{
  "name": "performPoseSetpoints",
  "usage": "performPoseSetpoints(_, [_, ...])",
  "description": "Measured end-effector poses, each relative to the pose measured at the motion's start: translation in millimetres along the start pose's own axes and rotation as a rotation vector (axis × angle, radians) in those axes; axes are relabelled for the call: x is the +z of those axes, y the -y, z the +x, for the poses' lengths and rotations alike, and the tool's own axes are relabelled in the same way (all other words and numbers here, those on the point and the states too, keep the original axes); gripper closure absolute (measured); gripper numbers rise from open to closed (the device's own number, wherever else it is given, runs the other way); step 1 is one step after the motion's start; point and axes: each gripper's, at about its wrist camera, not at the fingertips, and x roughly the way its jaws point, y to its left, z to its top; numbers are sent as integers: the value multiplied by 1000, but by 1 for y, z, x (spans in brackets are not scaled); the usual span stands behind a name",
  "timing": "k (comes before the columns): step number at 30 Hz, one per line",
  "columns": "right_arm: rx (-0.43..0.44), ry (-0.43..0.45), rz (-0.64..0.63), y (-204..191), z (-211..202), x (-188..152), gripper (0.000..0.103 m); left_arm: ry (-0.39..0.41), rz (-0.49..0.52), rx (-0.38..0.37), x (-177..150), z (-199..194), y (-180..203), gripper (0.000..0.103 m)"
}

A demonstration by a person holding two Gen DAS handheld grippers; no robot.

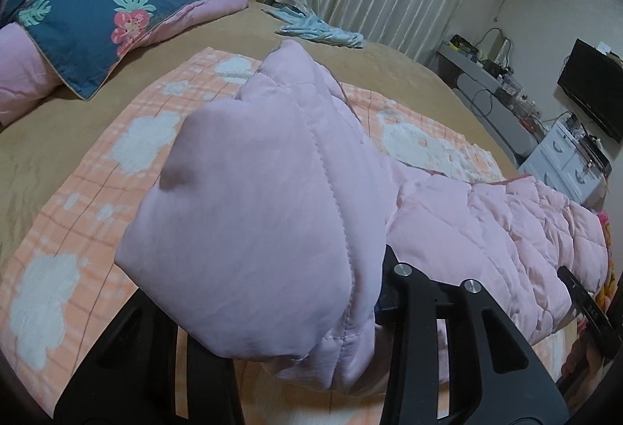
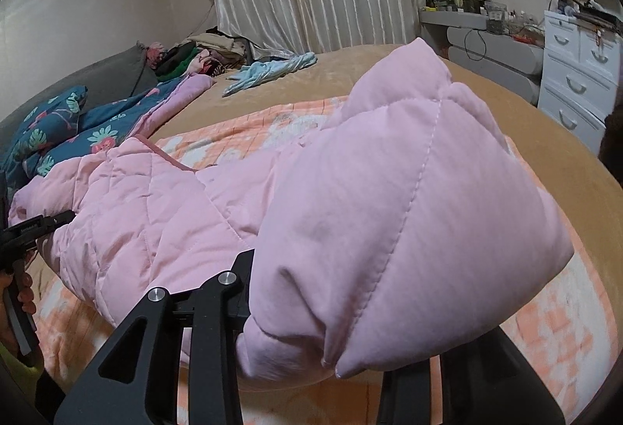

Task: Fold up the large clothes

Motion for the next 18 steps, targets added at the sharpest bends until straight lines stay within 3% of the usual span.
performPoseSetpoints(10, [15,-62,106,20,-10,-51,64,-15,22,-7,-46,-15,-15,63])
performPoseSetpoints(12, [23,-85,146,27,-8,-57,57,-22,19,-2,-53,-15,-20,57])
performPoseSetpoints(18, [37,-141,257,44,-12,-73,21,-42,14,26,-69,-21,-28,31])
